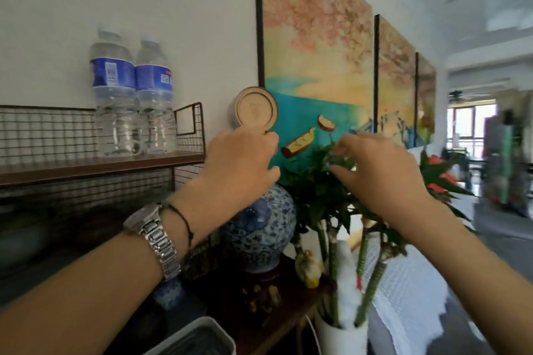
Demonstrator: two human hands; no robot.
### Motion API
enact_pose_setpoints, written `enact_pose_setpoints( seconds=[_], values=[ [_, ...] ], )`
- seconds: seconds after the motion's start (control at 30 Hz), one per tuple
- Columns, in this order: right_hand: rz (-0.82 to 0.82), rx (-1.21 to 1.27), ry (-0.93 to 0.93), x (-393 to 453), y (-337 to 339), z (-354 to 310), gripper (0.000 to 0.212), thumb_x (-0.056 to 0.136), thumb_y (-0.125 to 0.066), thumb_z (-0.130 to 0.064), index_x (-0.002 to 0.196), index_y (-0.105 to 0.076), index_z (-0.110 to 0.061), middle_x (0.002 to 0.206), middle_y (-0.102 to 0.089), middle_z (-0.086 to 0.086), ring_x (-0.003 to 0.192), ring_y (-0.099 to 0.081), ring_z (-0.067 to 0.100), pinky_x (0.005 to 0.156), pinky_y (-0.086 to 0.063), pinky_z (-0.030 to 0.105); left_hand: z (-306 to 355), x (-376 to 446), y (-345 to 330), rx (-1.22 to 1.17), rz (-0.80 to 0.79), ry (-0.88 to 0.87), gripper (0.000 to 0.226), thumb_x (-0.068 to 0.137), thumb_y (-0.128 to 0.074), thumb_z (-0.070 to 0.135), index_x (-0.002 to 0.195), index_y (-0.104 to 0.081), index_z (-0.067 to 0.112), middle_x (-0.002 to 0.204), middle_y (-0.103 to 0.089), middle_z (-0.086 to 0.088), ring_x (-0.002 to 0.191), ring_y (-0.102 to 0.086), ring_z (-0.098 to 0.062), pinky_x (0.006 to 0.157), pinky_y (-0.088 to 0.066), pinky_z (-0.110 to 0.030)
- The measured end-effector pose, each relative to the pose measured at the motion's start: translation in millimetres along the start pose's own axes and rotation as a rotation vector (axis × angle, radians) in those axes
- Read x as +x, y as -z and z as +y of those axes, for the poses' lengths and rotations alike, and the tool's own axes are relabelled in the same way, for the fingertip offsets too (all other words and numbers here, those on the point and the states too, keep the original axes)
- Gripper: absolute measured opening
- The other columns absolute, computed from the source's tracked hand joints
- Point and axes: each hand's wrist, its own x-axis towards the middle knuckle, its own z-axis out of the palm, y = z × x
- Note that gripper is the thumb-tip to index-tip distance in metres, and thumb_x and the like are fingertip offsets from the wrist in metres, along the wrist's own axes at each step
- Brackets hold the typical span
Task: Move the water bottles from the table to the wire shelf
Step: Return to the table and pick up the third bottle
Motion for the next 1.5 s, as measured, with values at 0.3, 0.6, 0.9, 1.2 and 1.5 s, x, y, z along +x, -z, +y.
enact_pose_setpoints(
  seconds=[0.3,0.6,0.9,1.2,1.5],
  values=[
    [-0.082,-0.530,-0.376,-142.1,133.0,95.9,0.020,0.082,-0.064,-0.021,0.101,-0.064,-0.016,0.100,-0.066,0.010,0.094,-0.060,0.036,0.072,-0.046,0.038,158.4,-7.6,6.9,-0.389,-0.034,-0.352,0.027,0.090,-0.054,0.039,0.109,-0.060,0.022,0.110,-0.062,0.001,0.105,-0.059,-0.022,0.079,-0.046,-0.036],
    [-0.093,-1.011,-0.745,-298.0,342.7,135.5,0.019,0.081,-0.060,-0.018,0.099,-0.064,-0.015,0.100,-0.067,0.010,0.094,-0.061,0.035,0.073,-0.048,0.038,380.8,-34.1,116.7,-0.727,0.082,-0.775,0.024,0.090,-0.052,0.032,0.108,-0.061,0.019,0.108,-0.063,-0.001,0.102,-0.060,-0.023,0.074,-0.045,-0.034],
    [-0.141,-1.420,-1.083,-461.0,546.9,129.3,0.022,0.085,-0.058,-0.024,0.106,-0.061,-0.018,0.108,-0.066,0.005,0.103,-0.059,0.029,0.082,-0.045,0.035,581.2,-122.0,288.4,-0.997,0.225,-1.083,0.028,0.090,-0.053,0.038,0.113,-0.059,0.023,0.112,-0.062,0.000,0.105,-0.061,-0.023,0.074,-0.044,-0.034],
    [-0.098,-1.725,-1.397,-573.3,691.6,58.8,0.024,0.085,-0.061,-0.031,0.105,-0.063,-0.019,0.107,-0.065,0.004,0.105,-0.057,0.028,0.084,-0.043,0.036,702.0,-229.0,466.3,-1.289,0.418,-1.345,0.023,0.089,-0.054,0.039,0.104,-0.062,0.023,0.106,-0.066,0.002,0.096,-0.063,-0.023,0.071,-0.042,-0.031],
    [-0.043,-1.972,-1.630,-622.5,754.4,-11.3,0.023,0.089,-0.057,-0.030,0.109,-0.059,-0.021,0.112,-0.064,0.002,0.107,-0.057,0.024,0.085,-0.045,0.034,753.9,-321.2,592.1,-1.552,0.535,-1.602,0.026,0.088,-0.054,0.041,0.106,-0.060,0.022,0.109,-0.062,0.002,0.104,-0.061,-0.023,0.075,-0.040,-0.032]
  ],
)
